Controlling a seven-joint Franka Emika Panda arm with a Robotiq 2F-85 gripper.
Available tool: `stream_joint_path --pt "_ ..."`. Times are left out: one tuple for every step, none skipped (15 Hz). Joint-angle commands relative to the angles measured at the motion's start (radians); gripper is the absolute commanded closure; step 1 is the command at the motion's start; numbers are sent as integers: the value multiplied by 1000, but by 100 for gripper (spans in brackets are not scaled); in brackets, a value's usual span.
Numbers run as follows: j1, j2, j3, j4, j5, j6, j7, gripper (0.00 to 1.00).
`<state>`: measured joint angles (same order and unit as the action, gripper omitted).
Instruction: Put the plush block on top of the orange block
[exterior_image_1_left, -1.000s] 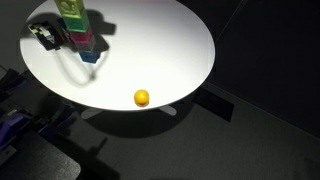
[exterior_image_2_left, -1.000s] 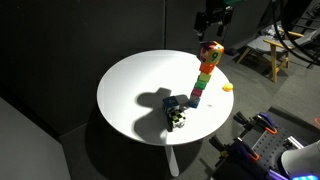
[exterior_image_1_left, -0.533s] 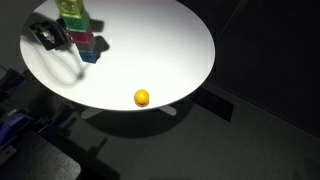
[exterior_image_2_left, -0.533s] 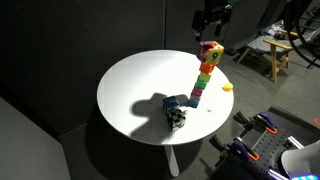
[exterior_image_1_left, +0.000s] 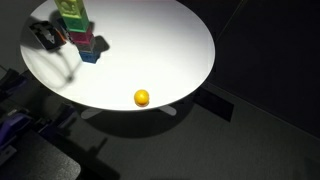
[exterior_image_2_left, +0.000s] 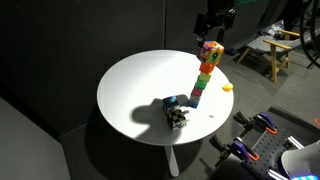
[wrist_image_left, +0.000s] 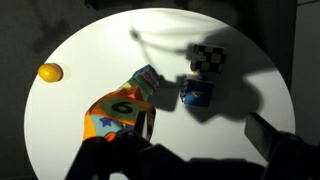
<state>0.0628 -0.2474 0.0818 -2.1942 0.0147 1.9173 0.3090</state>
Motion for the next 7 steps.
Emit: stream_joint_path --pt "-8 -5 9 -5 2 -2 -4 0" --pt "-7 -10 11 -12 2 -2 -5 0" --pt "-7 -14 12 -16 2 -2 -5 0" --pt "-7 -16 13 -19 2 -2 -5 0" --pt "-7 -17 13 -20 2 -2 -6 0" --pt "-7 -18 13 -21 2 -2 -6 0" --pt "-7 -18 13 -22 2 -2 -6 0"
